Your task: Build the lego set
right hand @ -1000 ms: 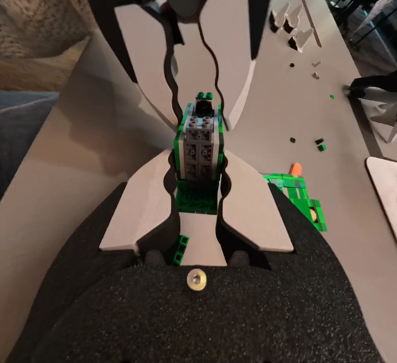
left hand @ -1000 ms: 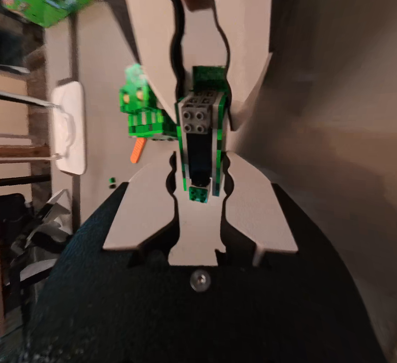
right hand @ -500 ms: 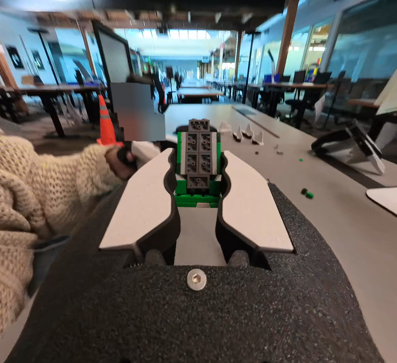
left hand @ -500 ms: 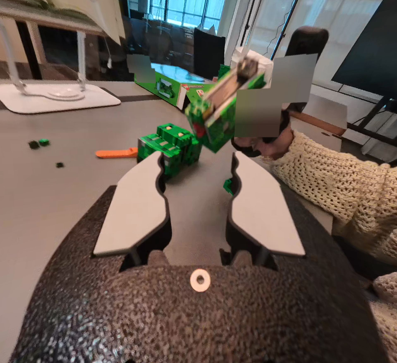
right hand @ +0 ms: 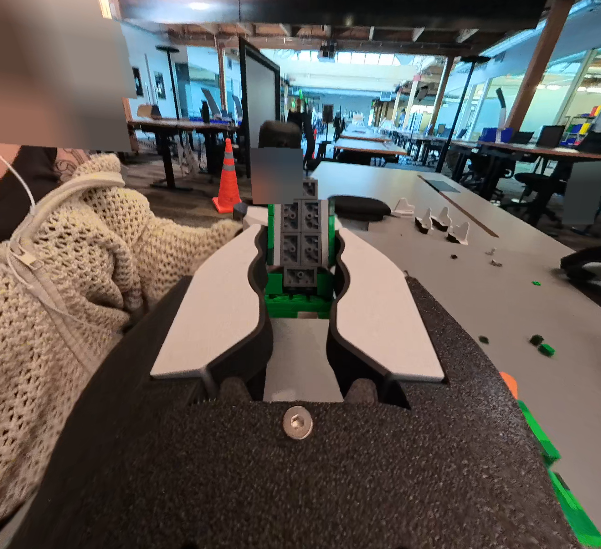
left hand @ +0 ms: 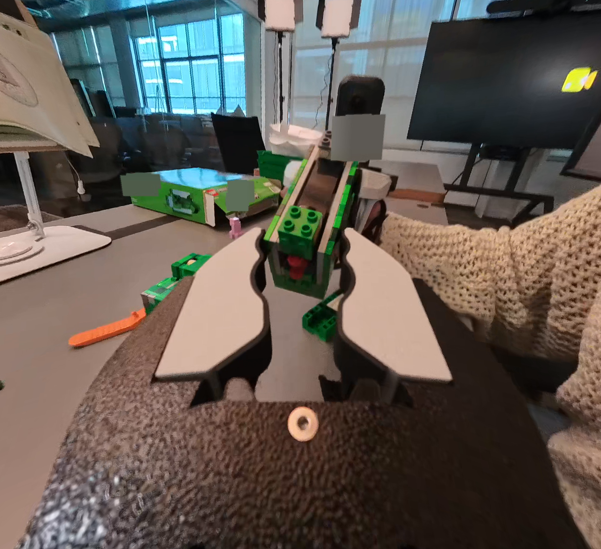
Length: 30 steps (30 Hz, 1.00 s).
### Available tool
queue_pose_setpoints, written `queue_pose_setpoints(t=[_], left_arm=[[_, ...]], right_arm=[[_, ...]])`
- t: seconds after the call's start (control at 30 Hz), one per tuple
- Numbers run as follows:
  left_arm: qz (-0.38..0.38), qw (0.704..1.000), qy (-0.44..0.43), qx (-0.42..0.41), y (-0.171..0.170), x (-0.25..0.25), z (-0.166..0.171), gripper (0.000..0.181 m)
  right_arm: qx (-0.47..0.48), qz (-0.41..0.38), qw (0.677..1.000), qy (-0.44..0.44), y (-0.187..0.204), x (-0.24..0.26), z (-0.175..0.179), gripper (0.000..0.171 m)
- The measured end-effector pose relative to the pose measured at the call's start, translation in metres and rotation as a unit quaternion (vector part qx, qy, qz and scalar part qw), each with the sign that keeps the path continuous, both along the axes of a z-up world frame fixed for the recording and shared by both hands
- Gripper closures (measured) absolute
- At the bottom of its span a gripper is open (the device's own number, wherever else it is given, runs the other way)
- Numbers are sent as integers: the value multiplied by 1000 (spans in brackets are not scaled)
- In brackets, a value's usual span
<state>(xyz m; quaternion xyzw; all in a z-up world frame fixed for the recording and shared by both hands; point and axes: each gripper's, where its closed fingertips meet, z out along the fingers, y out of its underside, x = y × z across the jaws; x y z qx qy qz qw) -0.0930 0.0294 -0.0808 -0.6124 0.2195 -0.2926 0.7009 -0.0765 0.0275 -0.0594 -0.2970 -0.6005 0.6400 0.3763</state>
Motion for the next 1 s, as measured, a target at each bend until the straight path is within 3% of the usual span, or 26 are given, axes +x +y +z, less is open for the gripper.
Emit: queue_pose_setpoints(t=[0.17, 0.23, 0.37, 0.6, 0.67, 0.73, 0.77, 0.8, 0.9, 1.0], left_arm=[[26, 993, 112, -17, 1, -6, -13, 140], [51, 981, 185, -32, 4, -11, -23, 141], [79, 937, 338, -43, 7, -16, -42, 141], [42, 865, 496, -61, 10, -6, -57, 141], [30, 863, 502, -54, 11, -1, -54, 141], [21, 869, 491, -52, 11, 3, -49, 141], [23, 872, 486, -55, 12, 3, -48, 141], [43, 880, 471, -55, 16, 1, -45, 135], [103, 899, 421, -63, 22, -14, -33, 96], [110, 955, 272, -44, 23, -17, -13, 92]], right_arm=[[65, -18, 996, -58, 4, -4, -25, 134], [87, -31, 993, -71, 7, -3, -29, 123], [176, -77, 973, -131, 16, -1, -46, 115], [327, -116, 910, -225, 15, -7, -89, 111], [339, -118, 900, -248, 16, -8, -100, 111], [347, -128, 893, -255, 20, -10, -105, 132], [337, -126, 897, -255, 21, -10, -104, 133], [315, -123, 905, -259, 22, -10, -102, 133], [214, -113, 942, -233, 26, -12, -85, 134], [94, -86, 972, -197, 29, -12, -64, 134]])
